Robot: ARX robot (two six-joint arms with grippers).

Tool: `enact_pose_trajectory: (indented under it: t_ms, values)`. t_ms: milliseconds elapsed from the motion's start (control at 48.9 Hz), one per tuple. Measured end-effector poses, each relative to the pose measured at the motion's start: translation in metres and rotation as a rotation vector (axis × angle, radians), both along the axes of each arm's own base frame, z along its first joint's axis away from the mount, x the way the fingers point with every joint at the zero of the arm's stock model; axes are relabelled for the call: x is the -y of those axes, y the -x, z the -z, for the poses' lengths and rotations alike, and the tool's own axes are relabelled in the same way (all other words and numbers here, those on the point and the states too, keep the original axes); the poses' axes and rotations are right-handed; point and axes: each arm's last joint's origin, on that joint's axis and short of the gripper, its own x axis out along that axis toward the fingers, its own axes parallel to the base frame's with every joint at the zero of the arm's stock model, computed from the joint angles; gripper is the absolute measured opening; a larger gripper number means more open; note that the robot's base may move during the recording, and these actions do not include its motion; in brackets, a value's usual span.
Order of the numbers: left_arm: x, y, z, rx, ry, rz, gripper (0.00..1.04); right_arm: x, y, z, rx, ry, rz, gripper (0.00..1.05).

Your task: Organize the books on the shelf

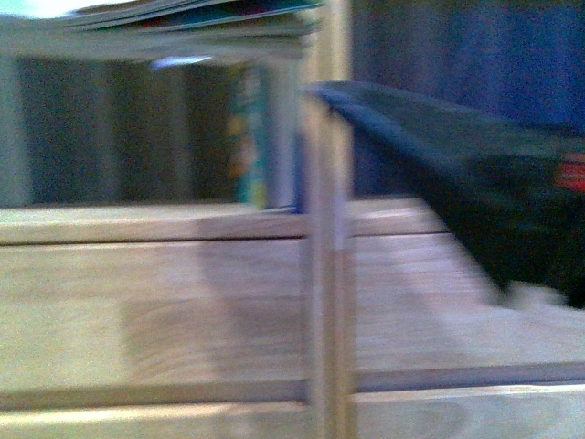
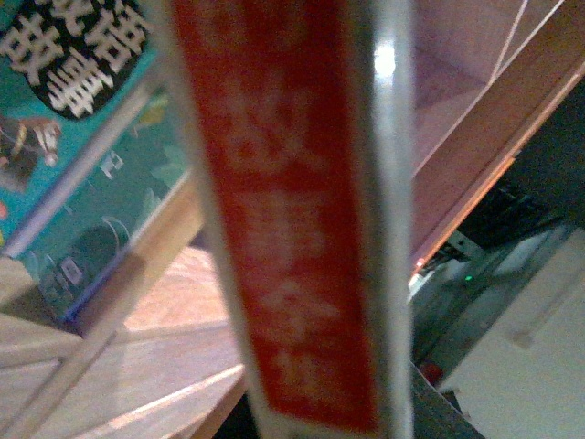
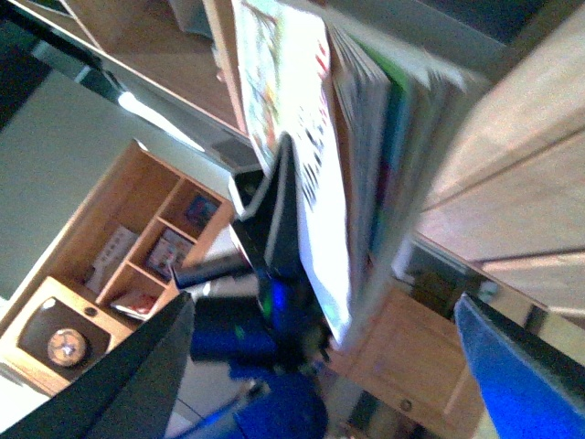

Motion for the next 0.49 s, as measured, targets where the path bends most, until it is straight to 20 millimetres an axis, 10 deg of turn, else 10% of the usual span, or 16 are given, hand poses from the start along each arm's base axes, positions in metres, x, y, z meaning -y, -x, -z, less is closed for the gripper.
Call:
enact_pose_trajectory:
  t_ms: [491]
  values:
    - [-0.009, -0.094, -0.054, 0.050, -0.260, -0.416, 0.07, 0.112, 0.023, 0.020, 0.030, 0.120, 0.415, 0.98]
